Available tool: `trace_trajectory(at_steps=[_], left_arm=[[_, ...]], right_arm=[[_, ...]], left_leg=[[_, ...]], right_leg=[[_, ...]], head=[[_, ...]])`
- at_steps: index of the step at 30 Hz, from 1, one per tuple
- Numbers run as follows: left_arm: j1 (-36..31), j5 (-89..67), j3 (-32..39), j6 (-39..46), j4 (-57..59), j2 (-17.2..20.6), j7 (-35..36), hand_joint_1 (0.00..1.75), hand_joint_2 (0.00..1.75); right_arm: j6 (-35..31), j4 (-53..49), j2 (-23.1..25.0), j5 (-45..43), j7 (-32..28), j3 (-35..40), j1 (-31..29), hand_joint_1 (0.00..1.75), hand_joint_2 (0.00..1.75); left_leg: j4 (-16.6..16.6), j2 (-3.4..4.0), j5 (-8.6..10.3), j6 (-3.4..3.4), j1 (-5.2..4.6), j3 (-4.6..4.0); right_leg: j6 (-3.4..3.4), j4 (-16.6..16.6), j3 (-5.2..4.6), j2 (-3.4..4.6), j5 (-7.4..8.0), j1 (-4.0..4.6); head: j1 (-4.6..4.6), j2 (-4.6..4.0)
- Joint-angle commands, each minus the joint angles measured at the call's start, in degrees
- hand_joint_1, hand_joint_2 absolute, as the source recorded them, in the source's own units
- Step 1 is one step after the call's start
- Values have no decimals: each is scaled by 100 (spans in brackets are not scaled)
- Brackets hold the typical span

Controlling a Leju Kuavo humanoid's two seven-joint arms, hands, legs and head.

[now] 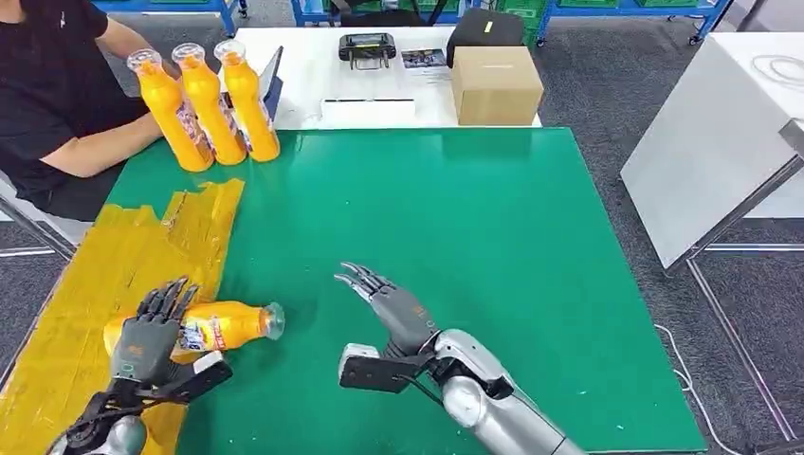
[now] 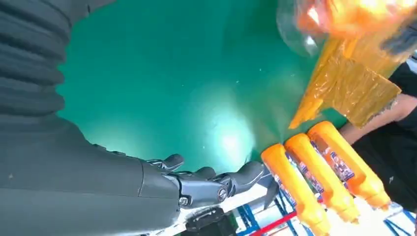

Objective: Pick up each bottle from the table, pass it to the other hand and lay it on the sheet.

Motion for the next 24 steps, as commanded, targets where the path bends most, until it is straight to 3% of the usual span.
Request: trace_trajectory(at_steps=[1,9,10,13,15,16,20,22,23,24], left_arm=[[61,769,920,473,-1090,-1064,-446,0,0],[38,796,928,496,-987,-1041,-527,0,0],[66,116,707,424,-638,-770,-445,0,0],[134,-468,593,513,-534,-689,-80,0,0],[162,164,645,500,-708,-813,-354,0,0],[217,1187,780,247,-1000,-1005,-827,0,0],[258,1159,764,187,-1168,-1064,-799,0,0],[324,2436,902,-603,-1531,-1329,-1241,0,0],[618,3618,887,-1746,-2270,-1723,-1445,0,0],[979,3904,479,-1941,-2986,-1830,-1445,0,0]], right_arm=[[-323,157,187,216,-167,-98,629,0,0],[-380,87,143,265,-204,-167,762,0,0],[-310,38,97,321,-229,-245,748,0,0],[-264,97,108,323,-239,-242,686,0,0],[-263,45,126,312,-260,-293,740,0,0],[-428,-101,186,325,-414,-393,911,0,0],[-445,-228,183,364,-410,-376,1001,0,0],[-780,-398,311,475,-554,-565,1190,0,0],[-1216,-893,590,376,-969,-926,1619,0,0],[-1594,-1308,745,285,-1309,-1103,1938,0,0]], left_leg=[[4,-19,1,5,2,-35],[2,-1,-2,4,1,-53],[0,-1,-2,2,-1,-58],[-1,10,0,2,-1,-72],[0,12,-1,2,0,-70],[-2,11,0,3,-2,-71],[5,-1,-2,4,-1,-81],[4,2,-5,5,-1,-77],[6,3,-6,4,1,-81],[14,-2,-7,4,2,-94]], right_leg=[[2,-5,-15,-16,0,2],[2,-5,-31,0,1,1],[1,-5,-37,0,0,-1],[1,-4,-61,11,5,-1],[1,-4,-58,12,5,1],[2,-4,-59,11,5,-1],[4,-1,-65,-2,-1,0],[4,-2,-60,3,-1,0],[3,-2,-62,4,-1,1],[4,4,-72,-2,-4,2]], head=[[-2,0],[2,0],[0,0],[0,0],[-2,0],[-2,0],[0,0],[-2,0],[0,0],[-2,0]])
